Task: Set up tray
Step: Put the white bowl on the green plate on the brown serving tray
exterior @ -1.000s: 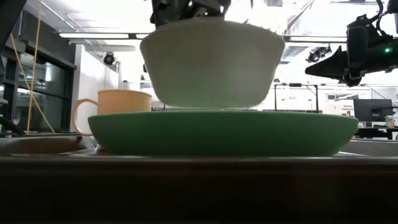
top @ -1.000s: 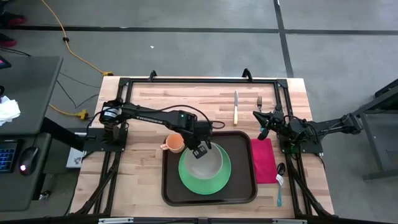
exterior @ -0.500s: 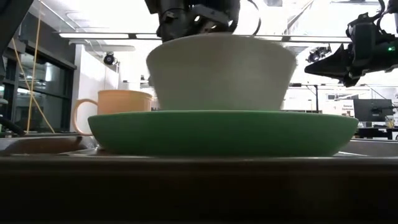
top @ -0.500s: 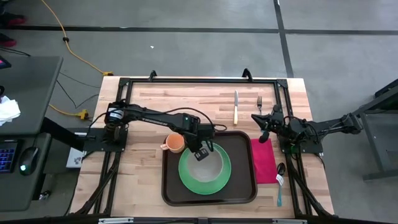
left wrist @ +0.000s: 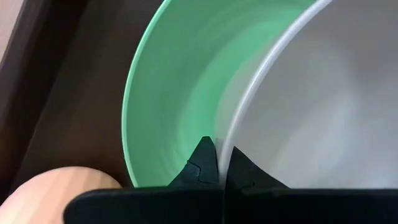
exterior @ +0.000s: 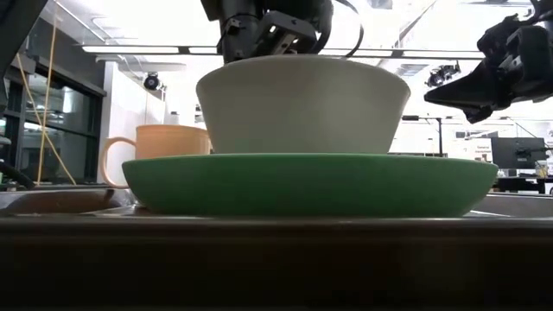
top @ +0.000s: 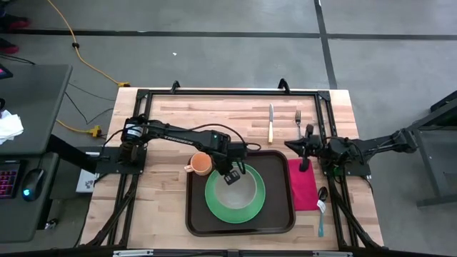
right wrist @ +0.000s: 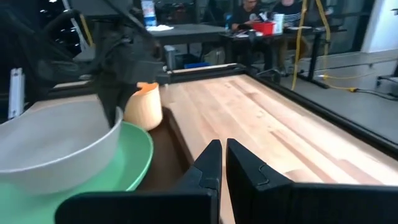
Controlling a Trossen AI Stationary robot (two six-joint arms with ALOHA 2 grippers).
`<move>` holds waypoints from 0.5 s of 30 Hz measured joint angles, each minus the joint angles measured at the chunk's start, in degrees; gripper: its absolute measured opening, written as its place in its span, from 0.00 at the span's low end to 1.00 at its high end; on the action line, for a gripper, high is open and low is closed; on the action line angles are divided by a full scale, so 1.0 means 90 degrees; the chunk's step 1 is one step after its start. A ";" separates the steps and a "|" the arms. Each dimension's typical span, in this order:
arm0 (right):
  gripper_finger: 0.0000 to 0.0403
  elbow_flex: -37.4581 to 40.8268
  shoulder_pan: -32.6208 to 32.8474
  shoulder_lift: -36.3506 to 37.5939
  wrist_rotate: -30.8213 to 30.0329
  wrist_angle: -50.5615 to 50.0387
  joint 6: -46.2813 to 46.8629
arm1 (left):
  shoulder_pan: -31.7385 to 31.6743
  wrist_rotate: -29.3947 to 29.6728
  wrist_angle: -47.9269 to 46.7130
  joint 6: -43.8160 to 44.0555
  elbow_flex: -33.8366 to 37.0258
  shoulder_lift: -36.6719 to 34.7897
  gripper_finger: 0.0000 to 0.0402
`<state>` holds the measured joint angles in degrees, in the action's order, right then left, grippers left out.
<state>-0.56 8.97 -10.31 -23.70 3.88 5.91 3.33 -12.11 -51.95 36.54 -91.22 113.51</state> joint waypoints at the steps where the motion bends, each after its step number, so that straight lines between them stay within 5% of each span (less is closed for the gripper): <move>1: 0.00 0.0000 0.0000 -0.0033 0.0044 -0.0007 0.0000 | 0.0000 0.0009 -0.0024 0.0014 0.0000 0.0000 0.04; 15: 0.00 0.0000 0.0000 -0.0187 0.0114 -0.0017 0.0023 | 0.0000 0.0057 -0.0050 0.0103 0.0000 0.0000 0.04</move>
<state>-0.56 8.97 -12.00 -22.68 3.73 6.12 3.33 -11.61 -52.40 37.47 -91.22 113.51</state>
